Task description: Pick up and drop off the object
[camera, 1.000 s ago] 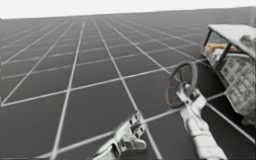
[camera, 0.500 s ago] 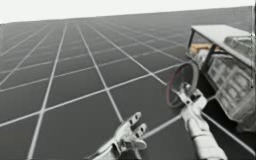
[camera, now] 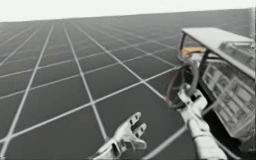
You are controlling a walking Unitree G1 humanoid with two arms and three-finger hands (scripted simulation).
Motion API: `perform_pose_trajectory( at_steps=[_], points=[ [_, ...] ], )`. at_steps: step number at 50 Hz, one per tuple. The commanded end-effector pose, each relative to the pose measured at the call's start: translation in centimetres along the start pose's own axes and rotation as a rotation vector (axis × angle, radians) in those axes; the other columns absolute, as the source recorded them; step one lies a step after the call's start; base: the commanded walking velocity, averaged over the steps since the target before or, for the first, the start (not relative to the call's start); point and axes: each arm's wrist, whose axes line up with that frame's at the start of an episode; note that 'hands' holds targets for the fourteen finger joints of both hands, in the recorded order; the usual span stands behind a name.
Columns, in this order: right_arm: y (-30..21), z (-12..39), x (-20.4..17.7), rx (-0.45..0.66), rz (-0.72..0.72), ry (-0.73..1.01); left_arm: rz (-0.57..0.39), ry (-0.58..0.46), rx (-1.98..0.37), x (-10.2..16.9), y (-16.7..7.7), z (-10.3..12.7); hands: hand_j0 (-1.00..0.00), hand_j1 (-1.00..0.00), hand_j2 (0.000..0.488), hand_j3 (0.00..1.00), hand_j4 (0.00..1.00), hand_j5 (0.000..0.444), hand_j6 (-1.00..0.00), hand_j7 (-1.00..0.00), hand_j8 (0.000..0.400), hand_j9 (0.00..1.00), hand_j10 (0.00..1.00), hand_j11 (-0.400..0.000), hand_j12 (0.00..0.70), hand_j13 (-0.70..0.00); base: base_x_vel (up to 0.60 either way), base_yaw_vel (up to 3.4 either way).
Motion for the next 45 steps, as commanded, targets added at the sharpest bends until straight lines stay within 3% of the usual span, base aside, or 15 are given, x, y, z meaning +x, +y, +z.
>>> perform_pose_trajectory(
  at_steps=[1,45],
  points=[
    [1.22,0.82,-0.60,0.000,0.036,-0.036,-0.005,-0.015,-0.015,-0.30,0.32,0.00,0.00,0.00,0.000,1.00,1.00,0.000,0.00,0.00,0.000,1.00,1.00,-0.400,0.000,-0.700,0.59,0.02],
    [1.22,0.82,-0.60,0.000,0.036,-0.036,-0.005,-0.015,-0.015,-0.30,0.32,0.00,0.00,0.00,0.000,1.00,1.00,0.000,0.00,0.00,0.000,1.00,1.00,-0.400,0.000,-0.700,0.58,0.04]
  ],
)
